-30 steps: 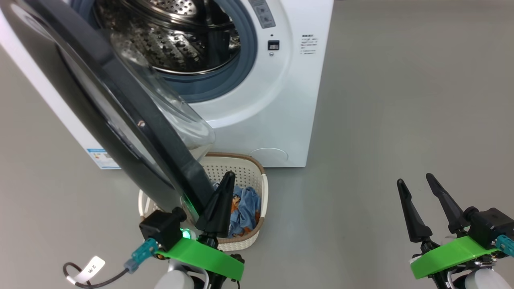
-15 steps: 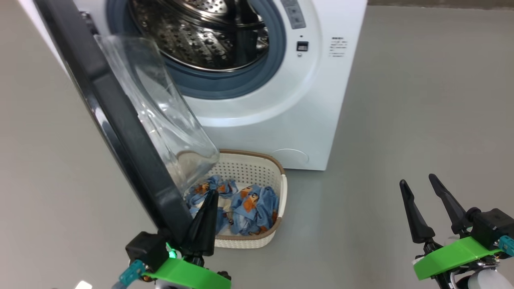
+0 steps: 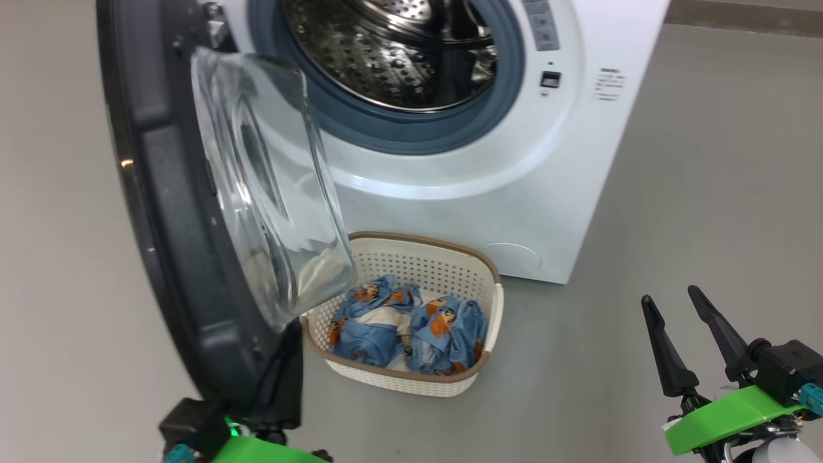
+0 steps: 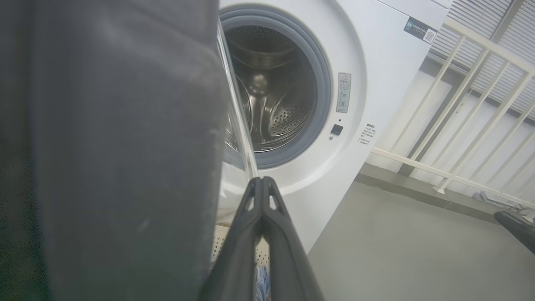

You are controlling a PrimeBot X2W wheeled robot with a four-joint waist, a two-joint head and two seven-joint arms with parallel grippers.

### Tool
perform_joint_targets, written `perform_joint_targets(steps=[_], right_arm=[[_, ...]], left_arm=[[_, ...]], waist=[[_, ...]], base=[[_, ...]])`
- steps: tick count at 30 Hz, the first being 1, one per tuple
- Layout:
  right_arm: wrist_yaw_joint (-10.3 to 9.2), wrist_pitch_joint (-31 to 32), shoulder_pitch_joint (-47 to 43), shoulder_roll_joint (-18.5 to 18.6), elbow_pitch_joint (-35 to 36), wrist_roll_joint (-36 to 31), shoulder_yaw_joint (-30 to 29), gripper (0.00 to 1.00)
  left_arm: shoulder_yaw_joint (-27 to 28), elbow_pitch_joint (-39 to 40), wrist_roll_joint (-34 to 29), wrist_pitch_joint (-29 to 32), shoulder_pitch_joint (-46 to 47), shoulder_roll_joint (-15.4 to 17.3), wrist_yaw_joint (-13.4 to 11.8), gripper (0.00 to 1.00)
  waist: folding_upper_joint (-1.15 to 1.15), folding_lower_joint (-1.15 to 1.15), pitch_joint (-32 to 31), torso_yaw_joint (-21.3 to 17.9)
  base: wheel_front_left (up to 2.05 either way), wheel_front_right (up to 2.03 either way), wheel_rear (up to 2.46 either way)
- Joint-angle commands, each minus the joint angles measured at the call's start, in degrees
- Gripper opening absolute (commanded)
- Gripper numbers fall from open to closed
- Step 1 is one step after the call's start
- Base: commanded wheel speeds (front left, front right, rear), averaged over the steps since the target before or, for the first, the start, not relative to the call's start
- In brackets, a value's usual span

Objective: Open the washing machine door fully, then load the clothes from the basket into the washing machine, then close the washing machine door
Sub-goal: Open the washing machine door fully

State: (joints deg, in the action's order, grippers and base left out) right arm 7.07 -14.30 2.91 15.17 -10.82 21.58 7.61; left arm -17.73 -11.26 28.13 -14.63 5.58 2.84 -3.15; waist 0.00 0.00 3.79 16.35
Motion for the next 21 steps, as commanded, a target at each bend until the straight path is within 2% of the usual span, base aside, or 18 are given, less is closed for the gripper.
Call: perform_joint_targets(steps=[1, 11, 21], right_arm=[[0.42, -0.7, 0.0, 1.3, 1.4, -0.2, 1.3, 1.00], [0.42, -0.7, 0.0, 1.5, 1.3, -0.2, 2.0, 1.00], [0.42, -0.7, -0.1, 1.7, 1.2, -0.1, 2.4, 1.00]], left_arm=[[3.7, 2.0, -0.4, -0.3, 0.8, 1.9, -1.3, 0.00], [6.3, 4.6, -0.4, -0.3, -1.5, 3.7, -4.2, 0.00], [9.4, 4.9, 0.0, -0.3, -1.9, 5.2, -6.2, 0.00]], waist=[[0.00, 0.00, -0.1, 1.8], [0.00, 0.00, -0.3, 5.3], [0.00, 0.00, -0.4, 7.2]], base=[[0.00, 0.00, 0.00], [0.00, 0.00, 0.00], [0.00, 0.00, 0.00]])
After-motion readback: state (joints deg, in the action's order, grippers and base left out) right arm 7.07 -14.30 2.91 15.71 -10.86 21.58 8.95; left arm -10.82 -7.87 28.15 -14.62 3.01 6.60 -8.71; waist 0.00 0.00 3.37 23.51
